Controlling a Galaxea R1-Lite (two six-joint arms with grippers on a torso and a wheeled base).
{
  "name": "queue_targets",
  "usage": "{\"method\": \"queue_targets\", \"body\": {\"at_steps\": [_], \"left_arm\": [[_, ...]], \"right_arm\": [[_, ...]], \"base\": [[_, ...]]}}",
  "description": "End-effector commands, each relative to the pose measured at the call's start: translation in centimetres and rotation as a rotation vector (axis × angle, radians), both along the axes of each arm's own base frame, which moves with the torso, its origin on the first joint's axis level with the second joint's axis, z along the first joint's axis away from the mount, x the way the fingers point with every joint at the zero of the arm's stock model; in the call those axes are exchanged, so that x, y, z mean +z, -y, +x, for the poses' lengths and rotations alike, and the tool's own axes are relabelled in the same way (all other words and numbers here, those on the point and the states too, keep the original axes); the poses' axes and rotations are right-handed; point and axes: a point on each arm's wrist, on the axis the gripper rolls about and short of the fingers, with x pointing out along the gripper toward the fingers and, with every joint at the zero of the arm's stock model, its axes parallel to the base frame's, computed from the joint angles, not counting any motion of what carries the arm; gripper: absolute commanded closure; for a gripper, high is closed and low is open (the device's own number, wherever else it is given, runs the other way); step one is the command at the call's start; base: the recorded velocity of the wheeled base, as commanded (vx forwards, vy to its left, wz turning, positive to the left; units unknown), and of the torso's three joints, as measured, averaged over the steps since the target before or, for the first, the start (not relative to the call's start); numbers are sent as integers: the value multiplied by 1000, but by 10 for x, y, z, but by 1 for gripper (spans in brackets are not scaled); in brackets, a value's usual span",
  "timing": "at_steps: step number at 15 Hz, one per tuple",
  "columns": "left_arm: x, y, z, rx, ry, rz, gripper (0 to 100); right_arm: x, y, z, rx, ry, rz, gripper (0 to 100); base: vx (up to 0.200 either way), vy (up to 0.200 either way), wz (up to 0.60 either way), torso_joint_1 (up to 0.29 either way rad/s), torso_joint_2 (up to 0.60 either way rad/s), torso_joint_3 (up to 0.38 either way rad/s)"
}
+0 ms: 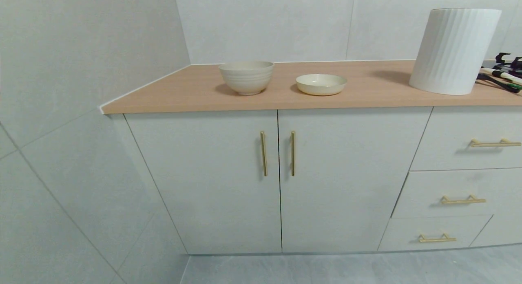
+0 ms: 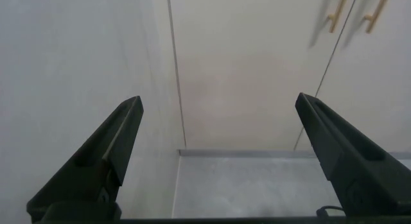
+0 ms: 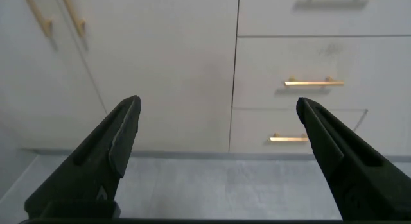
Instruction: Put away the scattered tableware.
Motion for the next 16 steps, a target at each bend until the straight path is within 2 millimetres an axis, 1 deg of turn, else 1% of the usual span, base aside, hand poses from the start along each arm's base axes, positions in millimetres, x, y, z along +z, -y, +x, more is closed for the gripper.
{"method": "queue_targets", "body": {"at_steps": [1, 11, 12, 14, 15, 16], "left_arm": [[0, 0, 0, 1, 0, 0, 0], [0, 0, 0, 1, 0, 1, 0], [0, 0, 0, 1, 0, 1, 0], [0, 0, 0, 1, 0, 3, 0], [0, 0, 0, 1, 0, 3, 0], [0, 0, 0, 1, 0, 3, 0]], "right_arm": [[0, 0, 0, 0, -1, 0, 0], [0, 0, 0, -1, 2, 3, 0], [2, 0, -1, -6, 15, 5, 0], [36, 0, -10, 17, 133, 91, 0], [50, -2, -7, 105, 82, 117, 0], [54, -3, 1, 202, 9, 114, 0]], "base": [[0, 0, 0, 0, 0, 0], [0, 0, 0, 0, 0, 0], [0, 0, 0, 0, 0, 0], [0, 0, 0, 0, 0, 0], [0, 0, 0, 0, 0, 0], [0, 0, 0, 0, 0, 0]]}}
